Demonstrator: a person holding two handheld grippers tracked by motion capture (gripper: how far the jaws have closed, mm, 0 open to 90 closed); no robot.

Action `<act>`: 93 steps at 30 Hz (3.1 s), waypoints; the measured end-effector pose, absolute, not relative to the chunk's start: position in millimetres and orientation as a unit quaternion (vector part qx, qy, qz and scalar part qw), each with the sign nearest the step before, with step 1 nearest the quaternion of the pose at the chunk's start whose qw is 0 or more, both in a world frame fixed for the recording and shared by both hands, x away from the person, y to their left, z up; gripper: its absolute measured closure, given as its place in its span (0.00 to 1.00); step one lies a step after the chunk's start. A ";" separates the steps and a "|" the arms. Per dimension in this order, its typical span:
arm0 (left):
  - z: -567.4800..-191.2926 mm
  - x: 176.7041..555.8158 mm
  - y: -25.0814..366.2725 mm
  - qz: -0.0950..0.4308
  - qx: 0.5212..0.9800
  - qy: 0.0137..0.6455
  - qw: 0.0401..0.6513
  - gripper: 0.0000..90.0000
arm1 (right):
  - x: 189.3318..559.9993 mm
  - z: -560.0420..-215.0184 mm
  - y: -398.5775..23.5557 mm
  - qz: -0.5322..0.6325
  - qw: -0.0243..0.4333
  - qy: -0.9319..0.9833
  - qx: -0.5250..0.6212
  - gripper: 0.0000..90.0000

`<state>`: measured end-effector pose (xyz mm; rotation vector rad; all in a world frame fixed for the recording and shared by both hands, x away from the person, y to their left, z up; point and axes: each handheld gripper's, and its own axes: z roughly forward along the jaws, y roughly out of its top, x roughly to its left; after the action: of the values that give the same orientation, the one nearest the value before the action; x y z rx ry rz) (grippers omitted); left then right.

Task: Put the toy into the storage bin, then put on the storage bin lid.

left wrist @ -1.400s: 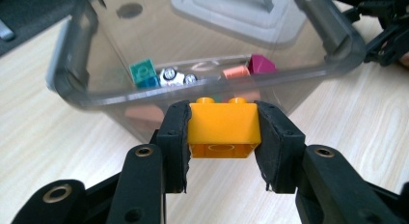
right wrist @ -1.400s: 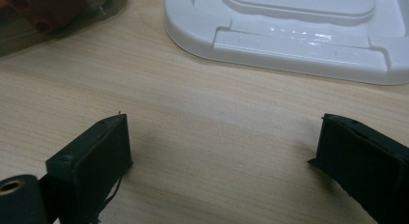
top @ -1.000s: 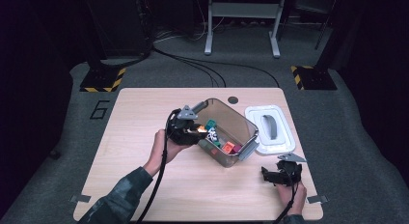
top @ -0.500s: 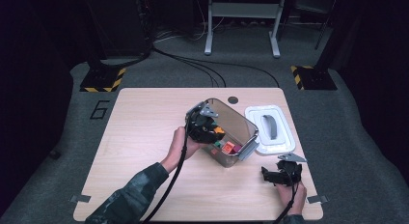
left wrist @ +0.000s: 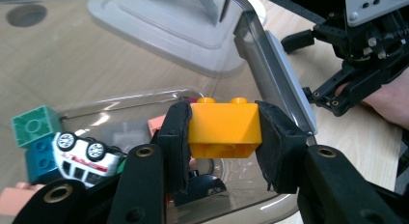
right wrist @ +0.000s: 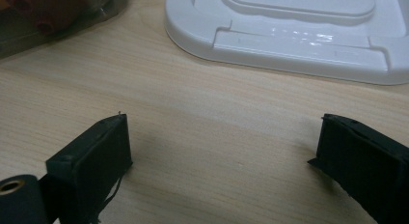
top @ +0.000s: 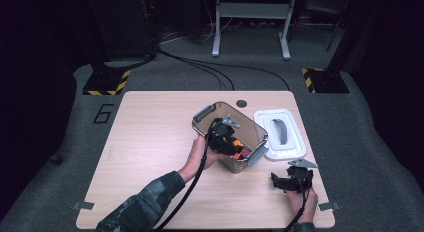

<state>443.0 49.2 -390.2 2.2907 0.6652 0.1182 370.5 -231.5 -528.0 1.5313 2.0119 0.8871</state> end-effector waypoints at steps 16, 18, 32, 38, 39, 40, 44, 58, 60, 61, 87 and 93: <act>-380.1 433.3 64.4 0.036 0.887 0.254 0.384 0.31 | 370.5 -527.9 -231.8 0.323 0.227 0.731 0.556 0.05; -378.2 431.1 68.5 0.038 0.885 0.254 0.388 0.27 | 370.6 -527.9 -232.0 0.323 0.227 0.731 0.556 0.05; -395.0 404.1 143.7 0.098 0.868 0.292 0.390 0.17 | 370.9 -527.5 -231.7 0.320 0.225 0.736 0.553 0.03; -421.9 399.7 180.1 0.120 0.855 0.335 0.378 0.15 | 375.1 -523.5 -238.2 0.326 0.213 0.737 0.553 0.05; -427.9 399.1 185.2 0.120 0.854 0.341 0.374 0.14 | 376.1 -521.8 -239.5 0.329 0.214 0.735 0.554 0.05; -434.4 398.1 189.9 0.126 0.853 0.349 0.366 0.14 | 377.3 -520.3 -240.6 0.332 0.215 0.733 0.554 0.05; -461.9 393.4 210.3 0.144 0.851 0.372 0.343 0.11 | 386.4 -517.4 -243.2 0.333 0.206 0.739 0.548 0.04; -513.8 382.0 247.1 0.210 0.817 0.438 0.311 0.07 | 429.7 -501.6 -257.7 0.345 0.201 0.735 0.548 0.04; -514.3 382.9 247.6 0.210 0.821 0.436 0.303 0.06 | 433.6 -500.4 -257.5 0.345 0.202 0.735 0.547 0.05; -517.5 384.4 248.0 0.214 0.817 0.438 0.308 0.06 | 441.5 -499.0 -256.7 0.342 0.202 0.739 0.544 0.05; -530.6 384.4 259.7 0.197 0.801 0.455 0.335 0.00 | 526.4 -499.1 -241.7 0.319 0.205 0.741 0.555 0.36; -530.7 384.4 259.6 0.197 0.800 0.456 0.336 0.00 | 530.8 -503.2 -246.7 0.322 0.193 0.730 0.571 0.62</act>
<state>384.4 259.6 -530.7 2.0875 1.1879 0.5134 530.8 -246.7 -503.2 1.6022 2.0486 0.9025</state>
